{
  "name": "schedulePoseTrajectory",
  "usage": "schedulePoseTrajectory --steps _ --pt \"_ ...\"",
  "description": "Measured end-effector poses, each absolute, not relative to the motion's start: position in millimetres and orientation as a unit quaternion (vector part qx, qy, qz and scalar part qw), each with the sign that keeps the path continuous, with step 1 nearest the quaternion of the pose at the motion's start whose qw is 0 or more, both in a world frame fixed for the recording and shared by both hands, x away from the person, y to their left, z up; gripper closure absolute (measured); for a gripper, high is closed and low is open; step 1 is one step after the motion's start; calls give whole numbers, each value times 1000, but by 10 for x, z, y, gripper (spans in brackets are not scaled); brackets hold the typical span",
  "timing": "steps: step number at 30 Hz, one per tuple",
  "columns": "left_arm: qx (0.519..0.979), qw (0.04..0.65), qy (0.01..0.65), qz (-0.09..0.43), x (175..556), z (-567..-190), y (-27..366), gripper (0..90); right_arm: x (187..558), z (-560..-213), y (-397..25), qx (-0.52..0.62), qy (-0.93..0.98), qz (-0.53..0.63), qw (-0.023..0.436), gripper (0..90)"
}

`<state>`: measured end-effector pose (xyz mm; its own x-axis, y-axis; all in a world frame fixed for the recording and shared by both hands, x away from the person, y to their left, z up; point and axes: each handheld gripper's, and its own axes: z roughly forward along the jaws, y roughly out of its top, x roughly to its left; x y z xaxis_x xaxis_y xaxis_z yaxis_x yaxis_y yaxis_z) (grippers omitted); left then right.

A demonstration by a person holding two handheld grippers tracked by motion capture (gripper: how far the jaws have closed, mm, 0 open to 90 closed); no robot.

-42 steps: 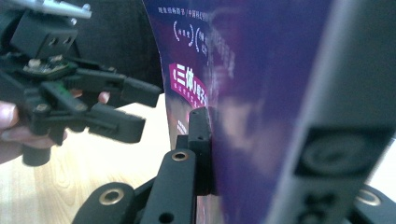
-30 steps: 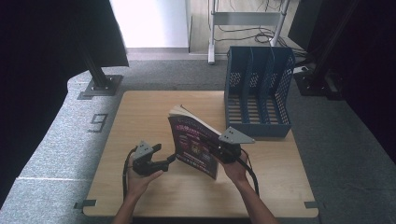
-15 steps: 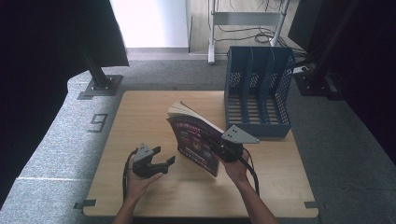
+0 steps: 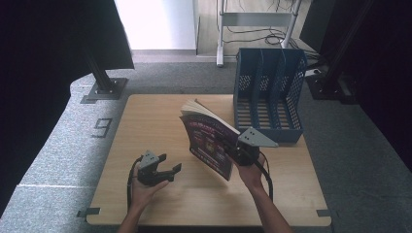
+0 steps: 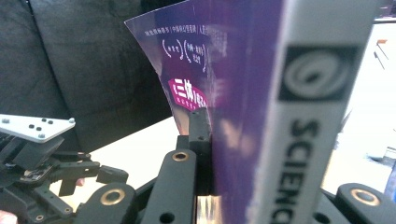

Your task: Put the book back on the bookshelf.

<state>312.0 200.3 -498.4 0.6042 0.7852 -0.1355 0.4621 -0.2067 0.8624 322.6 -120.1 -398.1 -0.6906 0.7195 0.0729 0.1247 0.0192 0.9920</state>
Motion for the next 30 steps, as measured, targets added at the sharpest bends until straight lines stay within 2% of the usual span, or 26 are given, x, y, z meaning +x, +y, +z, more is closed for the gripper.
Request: schedulePoseTrajectory --steps 30 --pt "761 472 413 164 3118 -5015 1980 229 3287 -3823 -1497 349 644 624 271 818"
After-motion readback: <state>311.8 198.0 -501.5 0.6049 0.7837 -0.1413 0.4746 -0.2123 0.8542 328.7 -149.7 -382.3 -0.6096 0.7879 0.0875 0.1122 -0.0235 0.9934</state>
